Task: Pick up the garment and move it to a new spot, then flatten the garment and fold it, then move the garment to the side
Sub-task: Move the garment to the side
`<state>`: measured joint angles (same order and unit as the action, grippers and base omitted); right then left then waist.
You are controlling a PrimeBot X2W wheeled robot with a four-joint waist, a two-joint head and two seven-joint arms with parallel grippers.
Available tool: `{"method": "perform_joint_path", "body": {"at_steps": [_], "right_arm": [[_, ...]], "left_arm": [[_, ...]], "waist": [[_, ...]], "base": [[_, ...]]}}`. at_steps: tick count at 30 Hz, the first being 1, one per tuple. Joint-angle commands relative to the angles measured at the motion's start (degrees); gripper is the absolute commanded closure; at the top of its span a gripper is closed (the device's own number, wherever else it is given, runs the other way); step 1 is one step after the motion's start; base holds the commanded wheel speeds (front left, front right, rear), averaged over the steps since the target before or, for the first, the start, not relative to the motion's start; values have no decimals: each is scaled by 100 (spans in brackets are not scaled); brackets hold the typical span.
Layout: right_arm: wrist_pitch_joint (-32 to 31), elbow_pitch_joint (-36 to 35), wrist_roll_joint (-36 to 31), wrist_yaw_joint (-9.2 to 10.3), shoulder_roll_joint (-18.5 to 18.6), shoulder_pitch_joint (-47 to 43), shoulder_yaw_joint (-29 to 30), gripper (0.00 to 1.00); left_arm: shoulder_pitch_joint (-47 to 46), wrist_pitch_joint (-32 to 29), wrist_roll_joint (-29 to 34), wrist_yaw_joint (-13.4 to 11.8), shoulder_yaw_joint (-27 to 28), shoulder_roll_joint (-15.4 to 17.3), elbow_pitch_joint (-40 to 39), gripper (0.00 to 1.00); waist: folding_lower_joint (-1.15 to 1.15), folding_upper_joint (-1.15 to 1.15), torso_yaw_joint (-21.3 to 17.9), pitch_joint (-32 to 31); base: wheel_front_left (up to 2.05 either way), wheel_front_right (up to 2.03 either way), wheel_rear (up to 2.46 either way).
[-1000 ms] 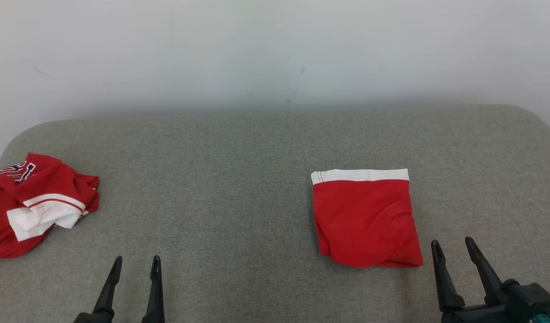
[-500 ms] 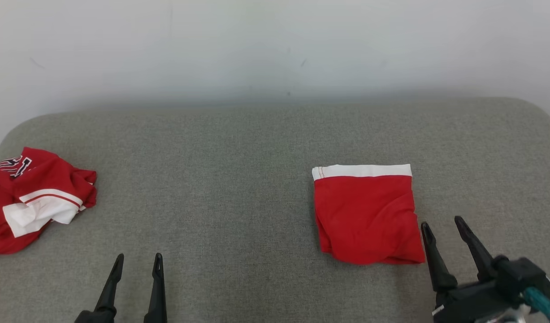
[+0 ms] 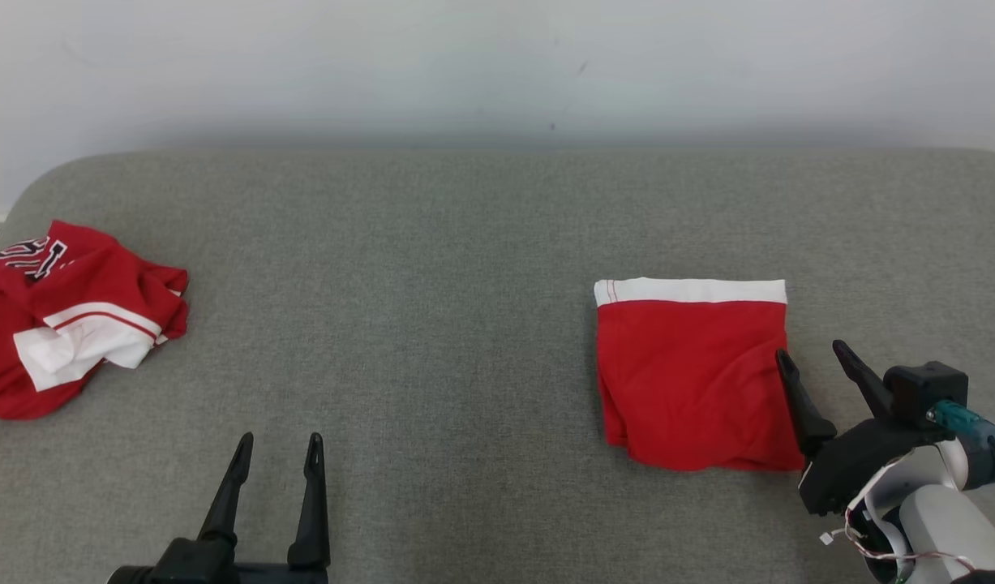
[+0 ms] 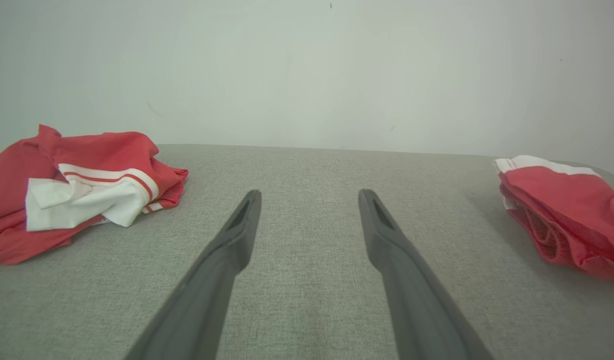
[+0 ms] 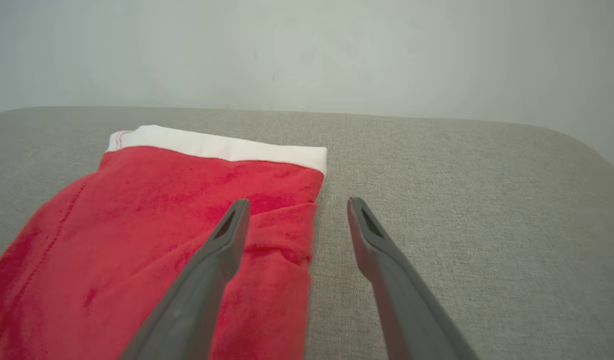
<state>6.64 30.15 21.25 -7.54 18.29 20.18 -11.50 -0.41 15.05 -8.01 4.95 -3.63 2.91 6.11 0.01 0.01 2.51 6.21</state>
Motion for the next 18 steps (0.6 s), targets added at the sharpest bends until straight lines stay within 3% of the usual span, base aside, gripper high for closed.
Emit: {"method": "perform_joint_path", "body": {"at_steps": [1,15,16,17,18], "right_arm": [[20,136,44,12,50,121,-40,0],[0,1837,564,12,-103,901,-702,0],[-19,1919,627,12,-116,902,-743,51],[-31,1999,663,13,-119,919,-780,62],[-46,2070,691,13,-107,936,-840,93]], "left_arm": [[-117,18,-46,-39,-29,-1,-29,0],[-367,18,-71,-114,-166,-1,10,0],[-379,18,-74,-118,-165,-1,21,0],[-394,18,-79,-118,-166,-2,34,0],[-409,18,-83,-117,-172,-2,47,0]], "waist": [[-1,-1,109,138],[-1,-1,267,516],[-1,-1,254,521],[-1,-1,239,523],[-1,-1,226,527]], "base": [[0,0,0],[0,0,0],[0,0,0],[0,0,0],[0,0,0]]}}
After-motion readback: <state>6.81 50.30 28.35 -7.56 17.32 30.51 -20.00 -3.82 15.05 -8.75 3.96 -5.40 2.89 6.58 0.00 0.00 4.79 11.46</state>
